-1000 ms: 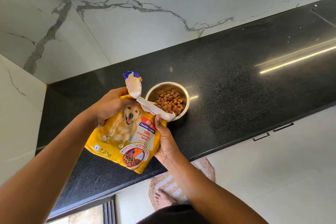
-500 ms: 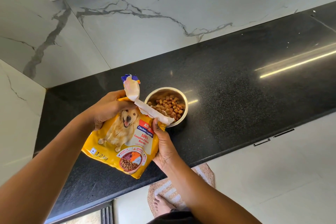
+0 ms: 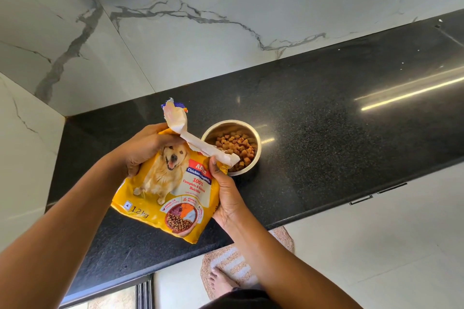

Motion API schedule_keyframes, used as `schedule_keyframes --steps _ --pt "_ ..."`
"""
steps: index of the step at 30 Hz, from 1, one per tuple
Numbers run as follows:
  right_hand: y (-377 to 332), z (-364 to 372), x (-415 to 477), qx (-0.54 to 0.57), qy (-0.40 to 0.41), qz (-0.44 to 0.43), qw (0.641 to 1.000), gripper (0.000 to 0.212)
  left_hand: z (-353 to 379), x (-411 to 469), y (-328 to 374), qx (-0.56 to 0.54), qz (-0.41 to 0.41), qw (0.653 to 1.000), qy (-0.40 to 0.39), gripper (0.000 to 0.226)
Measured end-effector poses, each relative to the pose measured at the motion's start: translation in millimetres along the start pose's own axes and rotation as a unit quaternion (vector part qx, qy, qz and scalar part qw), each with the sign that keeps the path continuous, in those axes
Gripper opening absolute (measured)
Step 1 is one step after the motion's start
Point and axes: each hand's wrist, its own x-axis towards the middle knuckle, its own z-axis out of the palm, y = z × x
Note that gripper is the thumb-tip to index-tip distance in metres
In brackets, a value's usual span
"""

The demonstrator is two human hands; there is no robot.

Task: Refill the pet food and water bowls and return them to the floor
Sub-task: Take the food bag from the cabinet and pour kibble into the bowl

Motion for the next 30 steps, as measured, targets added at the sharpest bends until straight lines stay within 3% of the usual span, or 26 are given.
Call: schedule_keyframes --steps 5,10,30 --pt "-10 1 4 -0.01 0.012 0.002 1.0 0.078 -1 4 1 -0.018 -0.001 1.0 0.001 0.035" --pt "-11 -5 1 0.002 0.014 0.008 1.0 0.062 -1 9 0 -0.025 -0.006 1.0 -0.005 0.034" --pt "-3 -6 0 -0.004 -0.008 -0.014 1.0 0.084 -1 2 -12 -0.037 0.001 0.999 -0.006 0.035"
